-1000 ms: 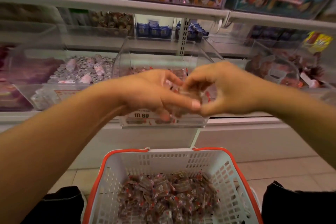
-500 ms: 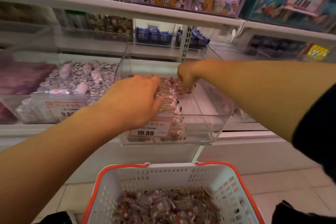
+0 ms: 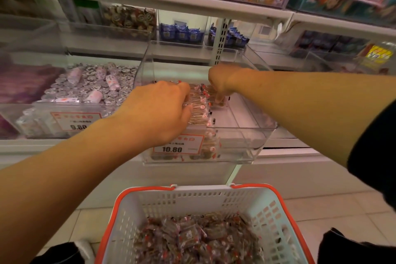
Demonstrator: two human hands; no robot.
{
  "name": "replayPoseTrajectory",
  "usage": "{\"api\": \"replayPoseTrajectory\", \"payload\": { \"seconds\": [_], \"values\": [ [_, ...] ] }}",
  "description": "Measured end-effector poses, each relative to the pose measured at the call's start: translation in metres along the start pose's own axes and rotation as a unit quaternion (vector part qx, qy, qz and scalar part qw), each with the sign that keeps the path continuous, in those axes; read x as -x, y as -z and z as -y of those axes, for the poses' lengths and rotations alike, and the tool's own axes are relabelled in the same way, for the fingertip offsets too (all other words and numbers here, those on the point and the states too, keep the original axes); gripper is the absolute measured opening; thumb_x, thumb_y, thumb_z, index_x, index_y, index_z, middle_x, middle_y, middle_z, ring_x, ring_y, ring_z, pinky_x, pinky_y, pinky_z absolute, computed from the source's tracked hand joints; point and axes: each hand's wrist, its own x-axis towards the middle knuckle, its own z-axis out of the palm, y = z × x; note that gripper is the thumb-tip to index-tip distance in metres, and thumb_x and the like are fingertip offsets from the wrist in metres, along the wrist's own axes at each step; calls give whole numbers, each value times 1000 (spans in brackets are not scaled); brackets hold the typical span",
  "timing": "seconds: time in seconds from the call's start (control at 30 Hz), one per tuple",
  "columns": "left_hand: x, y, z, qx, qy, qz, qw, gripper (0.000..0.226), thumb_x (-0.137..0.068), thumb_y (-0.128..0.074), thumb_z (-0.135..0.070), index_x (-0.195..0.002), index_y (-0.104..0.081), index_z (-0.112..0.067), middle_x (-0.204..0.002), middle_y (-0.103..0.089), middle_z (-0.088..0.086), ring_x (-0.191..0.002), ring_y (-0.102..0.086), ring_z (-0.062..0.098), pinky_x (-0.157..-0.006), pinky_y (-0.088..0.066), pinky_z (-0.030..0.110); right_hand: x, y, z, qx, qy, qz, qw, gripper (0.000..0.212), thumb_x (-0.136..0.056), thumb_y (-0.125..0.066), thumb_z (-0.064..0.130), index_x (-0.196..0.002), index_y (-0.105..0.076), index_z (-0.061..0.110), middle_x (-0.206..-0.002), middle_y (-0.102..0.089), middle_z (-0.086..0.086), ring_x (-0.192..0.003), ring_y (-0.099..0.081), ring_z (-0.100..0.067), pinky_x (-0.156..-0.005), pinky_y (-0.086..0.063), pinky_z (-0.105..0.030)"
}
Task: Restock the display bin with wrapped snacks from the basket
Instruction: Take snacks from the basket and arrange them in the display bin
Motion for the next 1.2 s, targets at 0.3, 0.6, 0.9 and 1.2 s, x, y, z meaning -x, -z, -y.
{"api": "replayPoseTrajectory", "payload": {
  "seconds": [0.3,0.6,0.9,1.2],
  "values": [
    [32,22,-9,105,-107,-194,970,21,-90,-57,-31,-73,-61,-20,-60,-59,-7,-53,-54,17,-53,-48,33,133,12,26,-323,108,-413,845,13,-88,-67,31,-79,-61,24,-63,-54,12,-60,-52,-6,-57,-42,-21],
    [129,-124,-49,-25,-7,375,927,32,-87,-57,-46,-106,-63,-21,-115,-65,6,-104,-62,29,-86,-50,36,208,-260,154,-493,-31,105,863,54,-81,-76,31,-128,-59,11,-121,-65,-15,-116,-60,-30,-95,-50,-37],
    [246,-273,-61,200,348,498,768,93,-84,-73,-41,-153,-20,-9,-154,-32,19,-135,-41,35,-109,-40,41,237,-370,205,-447,-171,343,808,140,-53,-96,45,-156,-2,31,-164,6,-11,-145,-23,-43,-110,-39,-54],
    [287,-326,-101,172,420,507,733,86,-80,-79,-18,-146,-24,-7,-148,-27,20,-128,-48,35,-98,-44,34,233,-390,232,-423,-194,278,840,131,-59,-93,42,-155,-3,32,-163,5,-13,-136,-38,-47,-99,-51,-47]
  ]
}}
